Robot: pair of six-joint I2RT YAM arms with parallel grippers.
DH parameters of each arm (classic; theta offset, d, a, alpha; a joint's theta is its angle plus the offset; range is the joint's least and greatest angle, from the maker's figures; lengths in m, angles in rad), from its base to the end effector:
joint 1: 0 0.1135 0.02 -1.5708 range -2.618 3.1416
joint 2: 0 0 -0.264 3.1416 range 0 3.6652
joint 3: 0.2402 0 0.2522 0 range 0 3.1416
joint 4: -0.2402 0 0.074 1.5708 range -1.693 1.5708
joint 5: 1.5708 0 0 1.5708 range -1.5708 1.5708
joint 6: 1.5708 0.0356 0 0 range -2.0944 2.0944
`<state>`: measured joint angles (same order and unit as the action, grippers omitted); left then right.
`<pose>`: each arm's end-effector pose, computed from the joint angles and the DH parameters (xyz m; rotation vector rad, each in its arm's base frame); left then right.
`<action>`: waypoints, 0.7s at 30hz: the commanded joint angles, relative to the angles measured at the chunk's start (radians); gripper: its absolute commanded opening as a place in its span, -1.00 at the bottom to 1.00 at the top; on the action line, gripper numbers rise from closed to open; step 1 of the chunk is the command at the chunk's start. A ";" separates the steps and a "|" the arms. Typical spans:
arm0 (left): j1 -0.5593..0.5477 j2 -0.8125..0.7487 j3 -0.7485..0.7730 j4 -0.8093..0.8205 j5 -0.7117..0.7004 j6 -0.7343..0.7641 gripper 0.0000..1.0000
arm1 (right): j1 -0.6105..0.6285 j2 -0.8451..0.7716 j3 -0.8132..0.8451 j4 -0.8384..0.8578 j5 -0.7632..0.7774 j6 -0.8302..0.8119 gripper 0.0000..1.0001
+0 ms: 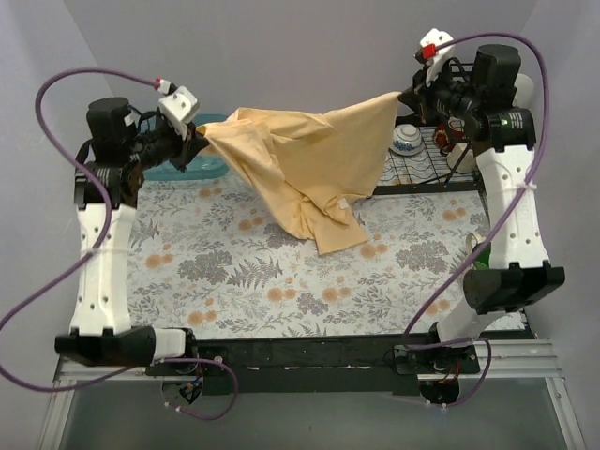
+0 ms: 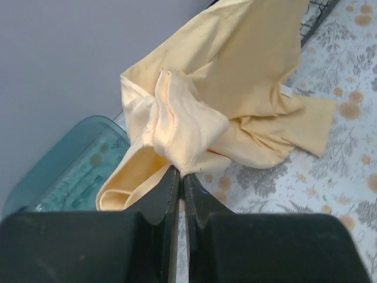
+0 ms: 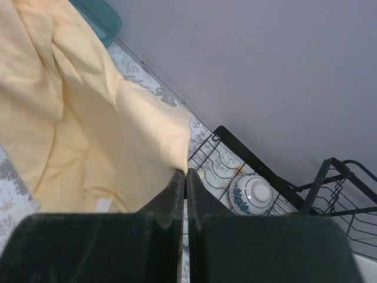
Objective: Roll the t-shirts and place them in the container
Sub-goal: Flatten out the T-shirt at the center of the board.
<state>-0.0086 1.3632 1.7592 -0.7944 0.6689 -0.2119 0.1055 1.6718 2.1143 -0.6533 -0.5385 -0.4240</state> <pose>0.2622 -0.0243 0.4821 0.2449 1.9469 -0.8001 0.3407 0.0544 0.5134 -0.8184 1.5557 0.2474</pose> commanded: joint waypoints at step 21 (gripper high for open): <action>0.004 -0.078 -0.621 -0.118 -0.066 -0.035 0.49 | 0.272 -0.323 -0.800 -0.205 -0.089 -0.113 -0.97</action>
<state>-0.0078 1.2778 1.2461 -0.9142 0.5053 -0.1909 0.3805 1.3373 1.2667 -0.9325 -0.5941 -0.5961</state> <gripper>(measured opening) 0.749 0.030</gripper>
